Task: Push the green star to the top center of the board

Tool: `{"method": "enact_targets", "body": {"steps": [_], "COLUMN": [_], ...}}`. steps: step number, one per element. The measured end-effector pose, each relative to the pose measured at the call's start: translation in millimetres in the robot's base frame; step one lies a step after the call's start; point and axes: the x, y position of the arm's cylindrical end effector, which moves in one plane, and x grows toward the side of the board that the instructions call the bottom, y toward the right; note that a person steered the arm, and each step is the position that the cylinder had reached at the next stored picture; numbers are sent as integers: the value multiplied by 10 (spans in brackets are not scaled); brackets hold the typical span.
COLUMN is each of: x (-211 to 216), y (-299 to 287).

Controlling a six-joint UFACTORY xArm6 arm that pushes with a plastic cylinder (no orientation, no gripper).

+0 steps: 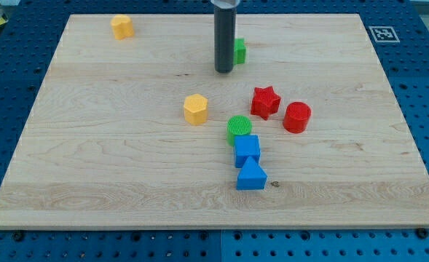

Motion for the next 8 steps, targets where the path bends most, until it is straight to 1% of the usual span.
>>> {"method": "enact_targets", "body": {"steps": [1, 2, 3, 4, 6, 7, 8], "x": [166, -62, -382, -486, -497, -675, -646], "y": [112, 181, 90, 90, 622, 317, 256]}}
